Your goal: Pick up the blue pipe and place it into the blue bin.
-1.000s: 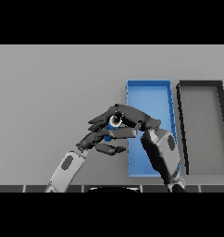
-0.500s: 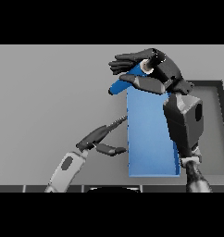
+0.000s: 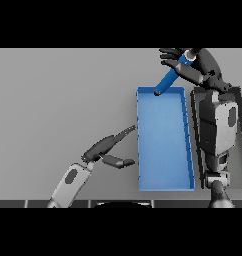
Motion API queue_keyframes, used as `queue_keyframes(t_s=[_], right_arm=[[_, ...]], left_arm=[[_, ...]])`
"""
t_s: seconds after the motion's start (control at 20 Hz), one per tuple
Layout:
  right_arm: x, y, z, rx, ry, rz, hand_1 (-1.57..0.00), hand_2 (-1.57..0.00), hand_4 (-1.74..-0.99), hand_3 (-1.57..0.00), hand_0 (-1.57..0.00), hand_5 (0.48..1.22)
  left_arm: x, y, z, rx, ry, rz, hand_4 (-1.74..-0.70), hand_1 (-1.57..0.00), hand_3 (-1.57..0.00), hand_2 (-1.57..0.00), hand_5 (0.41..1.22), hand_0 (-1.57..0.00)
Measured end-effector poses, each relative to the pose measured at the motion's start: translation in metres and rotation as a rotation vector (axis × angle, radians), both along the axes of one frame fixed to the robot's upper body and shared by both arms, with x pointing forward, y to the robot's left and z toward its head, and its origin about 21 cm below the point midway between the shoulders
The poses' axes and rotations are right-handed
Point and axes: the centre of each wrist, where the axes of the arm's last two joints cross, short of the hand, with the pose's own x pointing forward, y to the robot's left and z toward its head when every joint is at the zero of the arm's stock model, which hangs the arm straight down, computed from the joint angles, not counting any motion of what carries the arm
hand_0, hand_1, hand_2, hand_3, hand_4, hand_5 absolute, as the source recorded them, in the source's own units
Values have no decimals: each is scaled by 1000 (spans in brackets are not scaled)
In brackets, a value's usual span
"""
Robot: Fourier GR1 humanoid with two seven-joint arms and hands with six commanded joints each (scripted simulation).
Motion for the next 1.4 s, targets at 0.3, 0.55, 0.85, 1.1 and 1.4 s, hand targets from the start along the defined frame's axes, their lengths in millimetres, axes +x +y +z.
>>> queue_keyframes(t_s=[0.3, 0.55, 0.85, 1.1, 1.4], right_arm=[[-22, -28, -64, -70, 196, -104, -1571, -1571, -1741, -1571, -1571, 1221], [-40, -32, -105, -152, 358, -228, -1571, -1571, -1741, -1508, -1571, 1221], [-50, -27, -147, -289, 544, -344, -1548, -1571, -1741, -847, -1571, 1221], [-43, -23, -167, -419, 705, -377, -547, -548, -1337, -322, -599, 1221], [-50, -14, -160, -690, 707, -210, -143, -143, -1083, -84, -156, 934]], left_arm=[[-5, -1, 0, -22, 16, 0, -879, 1, 1, 1, 425, 1], [-7, 1, 0, -14, 19, 1, -887, 1, 1, 1, 423, 1], [-8, 4, -1, -23, 9, -2, -883, 1, 1, 1, 421, 1], [-8, -2, 0, -6, 9, -4, -878, 1, 1, 1, 427, 1], [-9, -3, 4, -20, 16, 7, -886, 1, 1, 1, 428, 1]])
